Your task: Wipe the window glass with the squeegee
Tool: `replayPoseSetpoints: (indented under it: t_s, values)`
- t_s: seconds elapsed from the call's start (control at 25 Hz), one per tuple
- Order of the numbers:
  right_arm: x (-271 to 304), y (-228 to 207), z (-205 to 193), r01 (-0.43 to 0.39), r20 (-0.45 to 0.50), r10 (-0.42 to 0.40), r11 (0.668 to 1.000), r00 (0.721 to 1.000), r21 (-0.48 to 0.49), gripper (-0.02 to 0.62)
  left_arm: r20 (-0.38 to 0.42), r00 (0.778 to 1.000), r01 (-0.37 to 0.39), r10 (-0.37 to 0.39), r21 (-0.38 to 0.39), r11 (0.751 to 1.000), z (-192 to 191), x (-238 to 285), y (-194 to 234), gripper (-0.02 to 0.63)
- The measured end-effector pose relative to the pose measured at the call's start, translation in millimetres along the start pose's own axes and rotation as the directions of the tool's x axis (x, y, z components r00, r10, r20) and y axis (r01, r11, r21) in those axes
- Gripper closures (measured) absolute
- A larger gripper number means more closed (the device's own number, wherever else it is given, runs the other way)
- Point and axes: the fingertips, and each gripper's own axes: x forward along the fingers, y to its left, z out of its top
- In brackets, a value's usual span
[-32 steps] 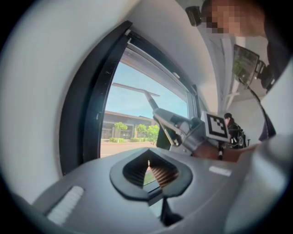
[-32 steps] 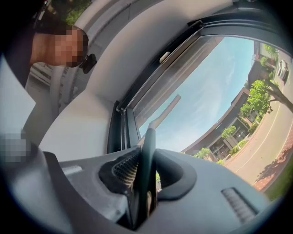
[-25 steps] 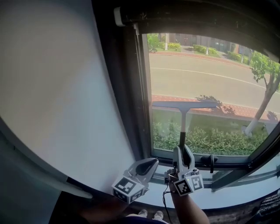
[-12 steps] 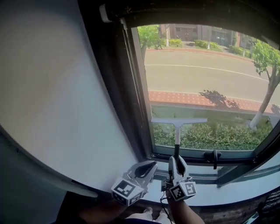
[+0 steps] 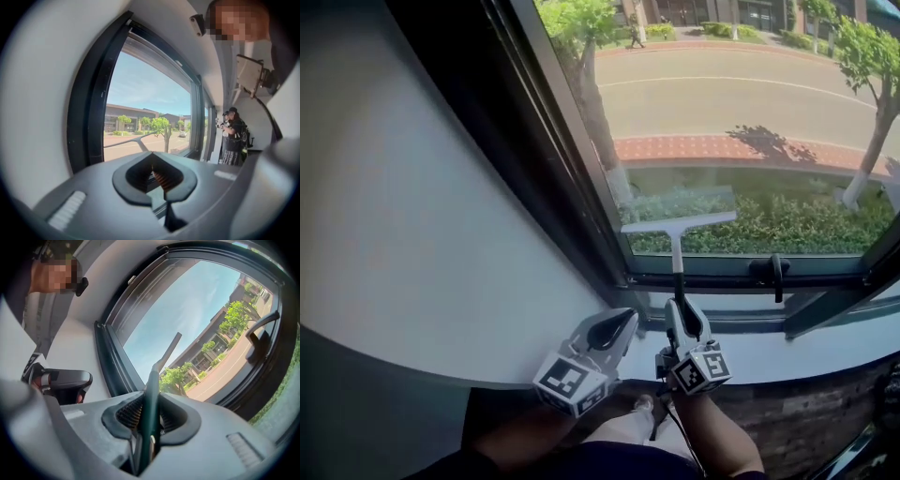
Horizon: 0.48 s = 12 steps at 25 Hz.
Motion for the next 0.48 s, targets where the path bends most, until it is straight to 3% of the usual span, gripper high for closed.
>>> replayPoseSetpoints:
  t_s: [0.48]
  values:
    - [-18.1, -30.5, -58.0, 0.081, -0.070, -0.074, 0.991, 0.995, 0.108, 0.492, -0.105, 0.993, 0.040, -0.045, -0.046, 0.998, -44.9, 1.2, -5.2, 0.601]
